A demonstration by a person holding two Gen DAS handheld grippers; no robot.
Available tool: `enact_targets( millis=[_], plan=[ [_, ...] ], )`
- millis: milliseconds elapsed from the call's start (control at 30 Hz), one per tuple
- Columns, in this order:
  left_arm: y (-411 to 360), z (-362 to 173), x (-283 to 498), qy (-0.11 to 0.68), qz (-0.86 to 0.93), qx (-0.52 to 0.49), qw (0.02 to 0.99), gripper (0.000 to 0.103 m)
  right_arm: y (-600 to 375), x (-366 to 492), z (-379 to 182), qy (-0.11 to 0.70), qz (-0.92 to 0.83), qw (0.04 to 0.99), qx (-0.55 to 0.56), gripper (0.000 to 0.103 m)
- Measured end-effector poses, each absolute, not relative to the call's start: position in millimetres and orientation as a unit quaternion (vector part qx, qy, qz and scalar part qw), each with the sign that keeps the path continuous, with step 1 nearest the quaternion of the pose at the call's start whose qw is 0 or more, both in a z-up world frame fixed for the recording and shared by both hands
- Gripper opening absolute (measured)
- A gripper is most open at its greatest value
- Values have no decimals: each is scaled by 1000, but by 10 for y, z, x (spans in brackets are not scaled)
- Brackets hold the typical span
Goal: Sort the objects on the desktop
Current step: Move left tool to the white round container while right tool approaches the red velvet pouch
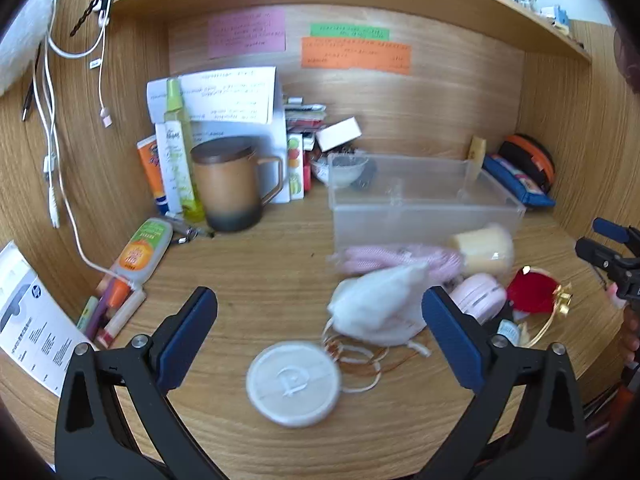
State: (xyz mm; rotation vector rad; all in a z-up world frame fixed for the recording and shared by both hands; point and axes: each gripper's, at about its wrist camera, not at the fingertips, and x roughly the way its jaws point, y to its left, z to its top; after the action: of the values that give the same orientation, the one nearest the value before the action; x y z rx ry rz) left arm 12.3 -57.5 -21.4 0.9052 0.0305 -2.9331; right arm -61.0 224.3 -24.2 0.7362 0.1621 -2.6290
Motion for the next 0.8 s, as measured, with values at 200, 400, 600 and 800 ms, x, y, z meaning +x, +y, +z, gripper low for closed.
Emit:
enact_targets(
  millis=[200, 400, 600, 800],
  plan=[
    [-654, -469, 84, 20, -943, 331, 38, 103, 2180, -636, -416, 65, -929, 212, 295, 103],
    [-656, -651, -16, 16, -933, 357, 36, 103, 2111, -655, -596, 74, -921, 211, 320, 103],
    [-660, -823, -66, -36, -916, 398, 40, 103, 2096, -723, -721, 83, -914, 207, 339, 103],
    [-748, -917, -66, -20, -908, 417, 31, 103, 2109, -819, -821, 78, -906, 210, 360, 103]
  ],
)
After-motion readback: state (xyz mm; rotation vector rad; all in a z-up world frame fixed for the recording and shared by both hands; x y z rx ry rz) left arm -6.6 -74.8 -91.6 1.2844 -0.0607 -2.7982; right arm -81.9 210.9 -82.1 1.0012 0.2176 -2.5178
